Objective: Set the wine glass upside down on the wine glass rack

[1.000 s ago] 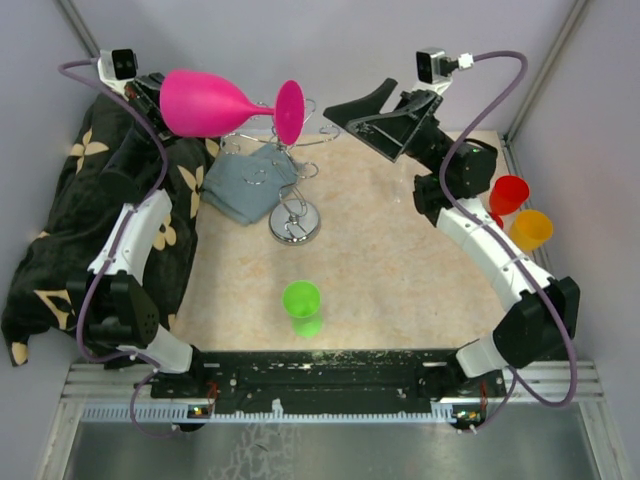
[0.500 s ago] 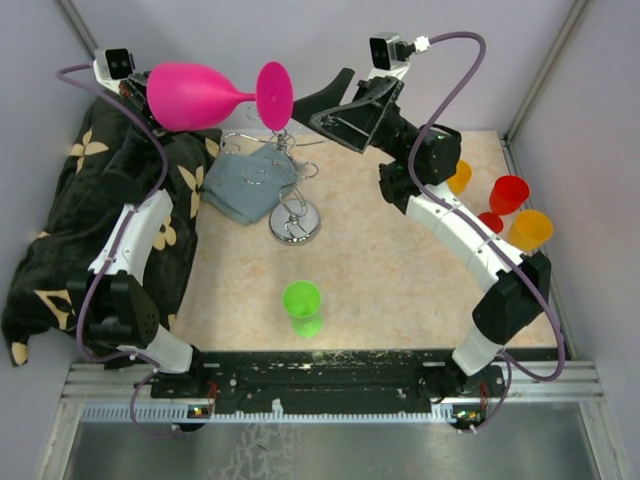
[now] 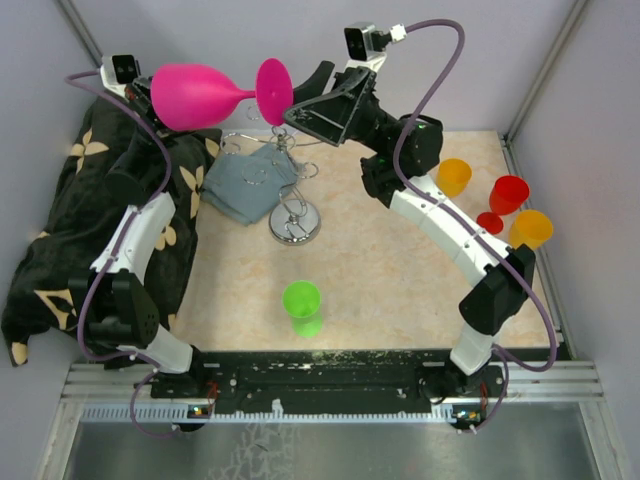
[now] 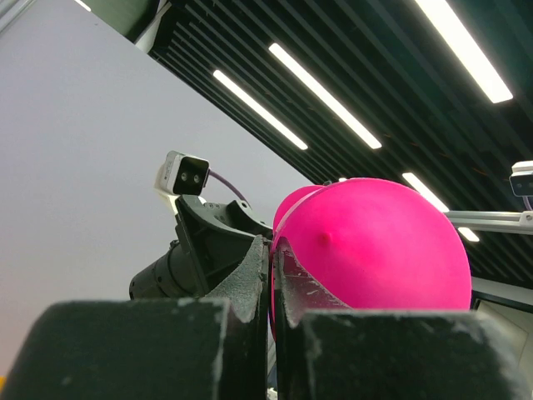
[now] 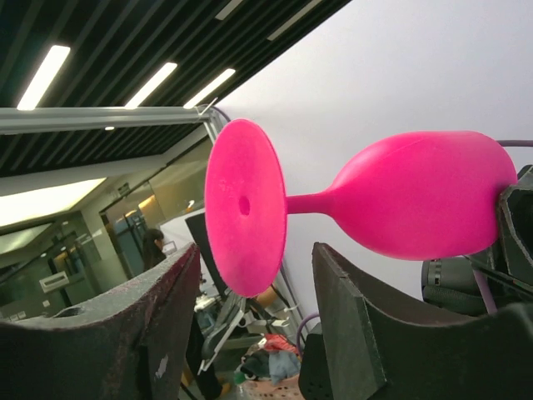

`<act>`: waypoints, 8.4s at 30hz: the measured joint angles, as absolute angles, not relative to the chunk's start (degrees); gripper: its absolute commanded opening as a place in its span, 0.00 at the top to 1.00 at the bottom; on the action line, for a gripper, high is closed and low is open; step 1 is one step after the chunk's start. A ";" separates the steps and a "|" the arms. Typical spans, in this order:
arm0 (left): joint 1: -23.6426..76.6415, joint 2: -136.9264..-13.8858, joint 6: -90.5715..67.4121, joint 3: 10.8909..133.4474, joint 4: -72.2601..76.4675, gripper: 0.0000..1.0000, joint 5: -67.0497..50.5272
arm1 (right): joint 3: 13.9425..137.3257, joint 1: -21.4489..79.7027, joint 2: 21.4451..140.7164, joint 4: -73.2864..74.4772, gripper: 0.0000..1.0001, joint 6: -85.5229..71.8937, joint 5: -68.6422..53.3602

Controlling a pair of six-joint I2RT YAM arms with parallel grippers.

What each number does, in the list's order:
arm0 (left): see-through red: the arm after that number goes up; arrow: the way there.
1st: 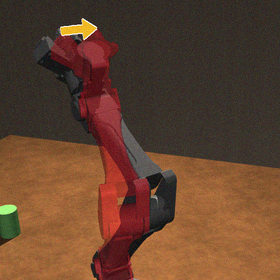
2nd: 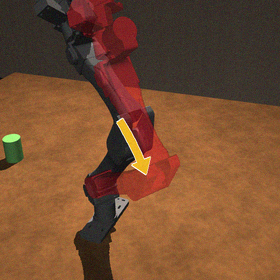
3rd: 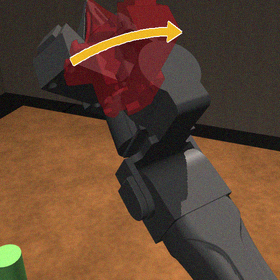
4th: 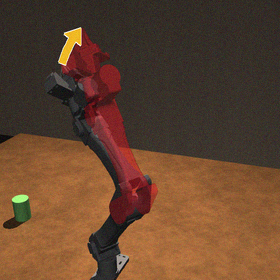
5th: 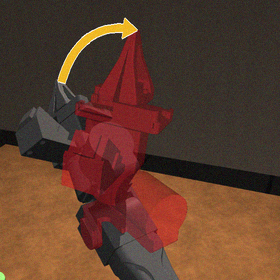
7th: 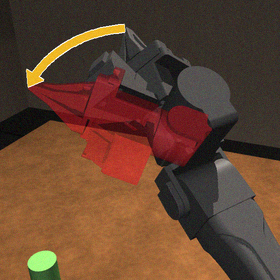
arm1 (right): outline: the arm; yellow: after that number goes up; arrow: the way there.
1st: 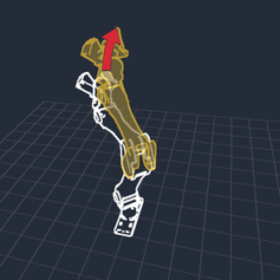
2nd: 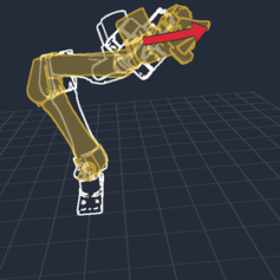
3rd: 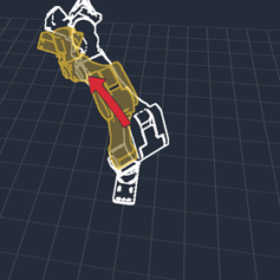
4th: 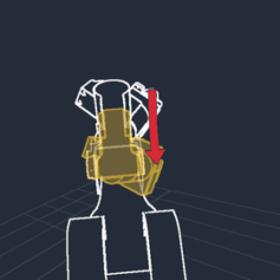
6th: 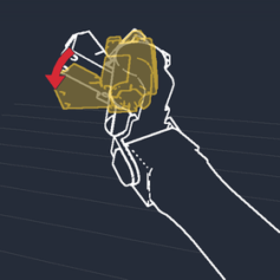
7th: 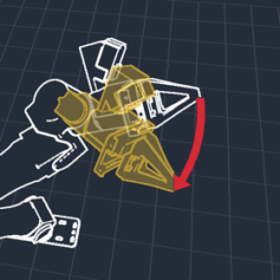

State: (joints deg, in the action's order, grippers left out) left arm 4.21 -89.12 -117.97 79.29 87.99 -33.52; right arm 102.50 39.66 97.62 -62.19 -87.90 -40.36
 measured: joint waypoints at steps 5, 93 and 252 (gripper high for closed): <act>4.49 -89.12 -117.97 79.26 88.01 1.00 -33.39 | 103.28 40.36 98.37 -60.88 0.54 -87.42 -40.27; -0.75 -74.00 -88.47 70.43 61.23 0.40 -54.74 | 126.69 22.06 114.39 8.58 1.00 -36.97 -20.23; -0.75 -70.76 -87.18 66.52 60.31 0.39 -55.37 | 130.30 24.10 119.55 24.51 1.00 -42.50 -35.48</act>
State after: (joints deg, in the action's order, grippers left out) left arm -0.75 -70.76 -87.18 66.52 60.31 -55.37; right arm 130.30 24.10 119.55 24.51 -42.50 -35.48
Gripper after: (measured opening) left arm 0.605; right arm 0.023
